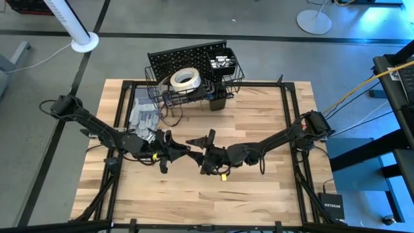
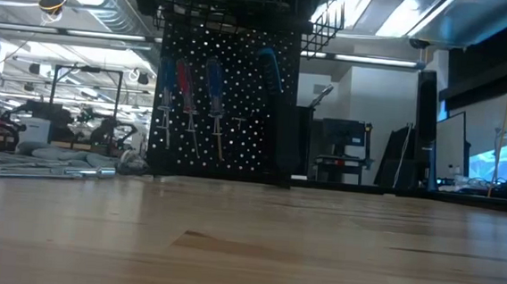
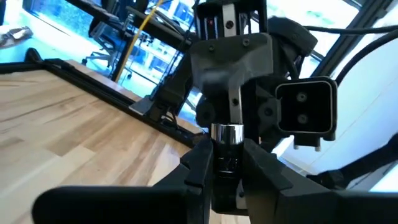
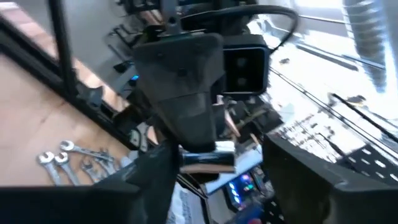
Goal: Hang tools onto peg board
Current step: Put the socket into the top black bin on the pegboard
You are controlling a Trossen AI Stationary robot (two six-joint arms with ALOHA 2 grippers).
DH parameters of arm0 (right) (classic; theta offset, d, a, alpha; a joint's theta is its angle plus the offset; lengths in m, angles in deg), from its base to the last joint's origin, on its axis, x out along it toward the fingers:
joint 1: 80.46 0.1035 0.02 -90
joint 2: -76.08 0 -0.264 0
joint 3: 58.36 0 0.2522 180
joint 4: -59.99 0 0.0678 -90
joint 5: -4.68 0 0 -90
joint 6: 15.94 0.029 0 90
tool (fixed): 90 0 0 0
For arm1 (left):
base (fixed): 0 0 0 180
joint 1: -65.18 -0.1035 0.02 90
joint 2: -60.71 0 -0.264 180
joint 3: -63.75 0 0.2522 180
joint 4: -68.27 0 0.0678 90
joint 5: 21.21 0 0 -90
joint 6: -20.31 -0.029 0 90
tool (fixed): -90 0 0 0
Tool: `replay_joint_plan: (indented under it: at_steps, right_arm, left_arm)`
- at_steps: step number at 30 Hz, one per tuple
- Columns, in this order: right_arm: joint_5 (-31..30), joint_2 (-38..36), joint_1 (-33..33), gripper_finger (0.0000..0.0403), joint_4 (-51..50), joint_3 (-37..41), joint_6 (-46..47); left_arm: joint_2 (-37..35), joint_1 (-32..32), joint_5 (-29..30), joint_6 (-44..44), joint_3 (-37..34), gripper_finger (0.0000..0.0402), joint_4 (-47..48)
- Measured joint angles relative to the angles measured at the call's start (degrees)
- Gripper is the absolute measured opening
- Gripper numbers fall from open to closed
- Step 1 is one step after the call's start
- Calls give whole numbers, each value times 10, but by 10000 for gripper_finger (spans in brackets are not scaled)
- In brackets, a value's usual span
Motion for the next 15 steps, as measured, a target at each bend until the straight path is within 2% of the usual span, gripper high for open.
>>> replay_joint_plan:
  at_steps: [3,8,15]
  right_arm:
    - [22,0,-3,195,-38,-11,0]
    - [8,0,-6,123,-46,-14,-1]
    - [7,0,-6,117,-45,-14,0]
  left_arm:
    - [0,0,0,0,0,54,4]
    - [0,0,3,2,0,56,2]
    - [-1,0,1,-4,0,98,6]
